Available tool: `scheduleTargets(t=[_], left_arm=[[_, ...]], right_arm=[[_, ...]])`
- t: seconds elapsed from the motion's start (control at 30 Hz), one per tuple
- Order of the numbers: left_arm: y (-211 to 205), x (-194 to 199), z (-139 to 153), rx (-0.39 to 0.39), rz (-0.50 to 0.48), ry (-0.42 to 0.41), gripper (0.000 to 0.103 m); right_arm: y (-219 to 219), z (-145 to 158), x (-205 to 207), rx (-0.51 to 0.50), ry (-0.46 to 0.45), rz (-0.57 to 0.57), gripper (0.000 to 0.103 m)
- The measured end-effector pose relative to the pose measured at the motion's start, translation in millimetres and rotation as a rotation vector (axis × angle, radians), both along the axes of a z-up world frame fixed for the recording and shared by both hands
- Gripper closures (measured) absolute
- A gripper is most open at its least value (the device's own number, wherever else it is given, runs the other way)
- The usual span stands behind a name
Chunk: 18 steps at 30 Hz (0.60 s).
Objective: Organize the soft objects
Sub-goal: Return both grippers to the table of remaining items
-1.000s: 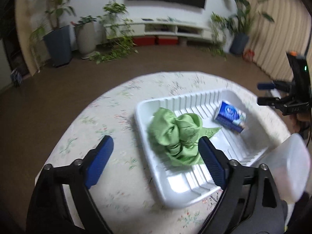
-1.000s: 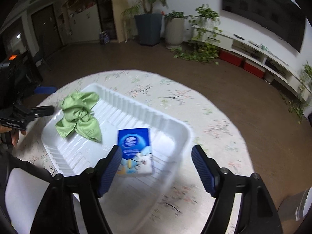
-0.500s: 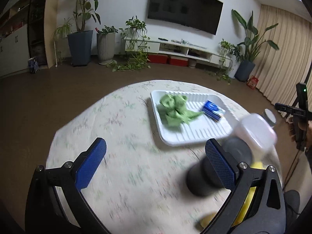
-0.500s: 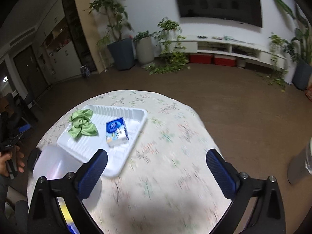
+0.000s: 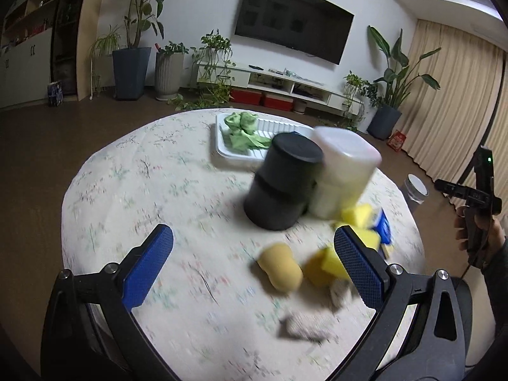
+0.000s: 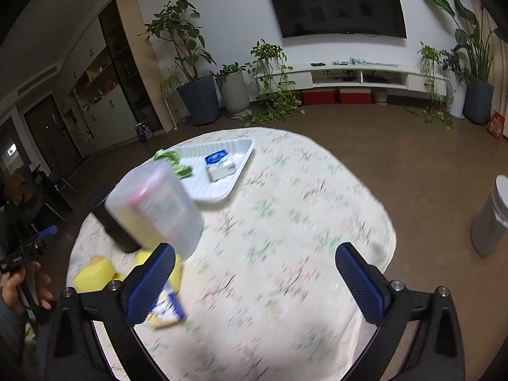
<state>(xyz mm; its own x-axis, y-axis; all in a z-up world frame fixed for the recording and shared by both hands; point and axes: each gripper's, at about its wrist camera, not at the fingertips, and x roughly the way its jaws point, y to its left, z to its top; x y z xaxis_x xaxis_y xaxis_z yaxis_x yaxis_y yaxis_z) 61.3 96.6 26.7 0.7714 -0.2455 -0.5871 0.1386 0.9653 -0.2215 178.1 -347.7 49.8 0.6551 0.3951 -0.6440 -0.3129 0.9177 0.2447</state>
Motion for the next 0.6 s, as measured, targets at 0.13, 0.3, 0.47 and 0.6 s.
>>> scheduleTargets(t=[0.13, 0.3, 0.47, 0.6], left_arm=[[-15, -24, -11, 0.017, -0.025, 0.015, 0.000], [-45, -45, -32, 0.008, -0.083, 0.079, 0.000], [-70, -44, -51, 0.066, -0.138, 0.168, 0.000], [-77, -39, -62, 0.079, -0.136, 0.230, 0.000]], right_arm=[[8, -3, -27, 0.019, 0.010, -0.007, 0.000], [31, -15, -60, 0.019, 0.029, -0.005, 0.000], [67, -33, -90, -0.031, 0.051, 0.020, 0.000], [92, -38, -104, -0.057, 0.036, 0.031, 0.000]])
